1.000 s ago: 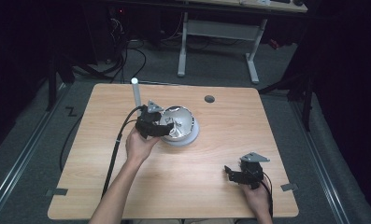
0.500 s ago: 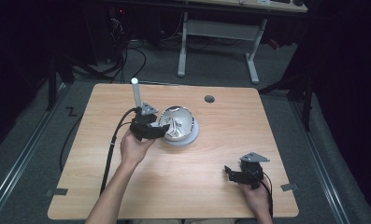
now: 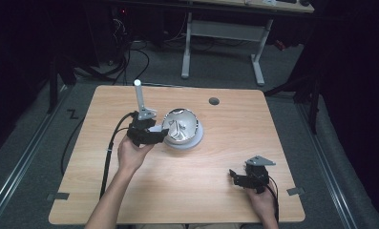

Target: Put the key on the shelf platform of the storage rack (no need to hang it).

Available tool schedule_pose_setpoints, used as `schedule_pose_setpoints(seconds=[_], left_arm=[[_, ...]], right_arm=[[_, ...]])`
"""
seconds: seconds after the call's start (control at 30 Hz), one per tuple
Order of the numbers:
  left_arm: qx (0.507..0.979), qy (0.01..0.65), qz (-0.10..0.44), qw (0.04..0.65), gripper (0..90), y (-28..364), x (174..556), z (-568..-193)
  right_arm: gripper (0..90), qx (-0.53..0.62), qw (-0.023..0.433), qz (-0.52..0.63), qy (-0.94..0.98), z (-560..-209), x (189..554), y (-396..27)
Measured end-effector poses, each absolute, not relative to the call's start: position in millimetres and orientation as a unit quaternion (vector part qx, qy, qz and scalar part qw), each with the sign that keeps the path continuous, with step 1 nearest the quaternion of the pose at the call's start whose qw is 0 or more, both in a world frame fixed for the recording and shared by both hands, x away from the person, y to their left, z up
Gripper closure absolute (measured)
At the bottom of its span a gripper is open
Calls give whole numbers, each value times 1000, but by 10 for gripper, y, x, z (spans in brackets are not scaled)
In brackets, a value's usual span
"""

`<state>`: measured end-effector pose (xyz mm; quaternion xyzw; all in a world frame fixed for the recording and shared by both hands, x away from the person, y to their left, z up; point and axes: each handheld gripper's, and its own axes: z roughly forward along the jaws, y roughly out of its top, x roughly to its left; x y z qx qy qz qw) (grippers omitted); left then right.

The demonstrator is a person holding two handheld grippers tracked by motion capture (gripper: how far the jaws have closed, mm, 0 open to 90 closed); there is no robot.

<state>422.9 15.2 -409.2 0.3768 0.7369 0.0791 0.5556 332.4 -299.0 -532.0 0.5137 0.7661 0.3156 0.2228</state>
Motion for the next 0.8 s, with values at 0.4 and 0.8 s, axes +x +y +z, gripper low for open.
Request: schedule_pose_setpoints(seconds=[0.4, 0.8], left_arm=[[369, 737, 77, 561, 379, 244, 4165, -4054], [363, 739, 86, 561, 377, 376, 4111, -4082]], right_arm=[[218, 514, 223, 316, 766, -5320, 3323, -2990], [219, 514, 223, 316, 766, -5320, 3324, -2990]])
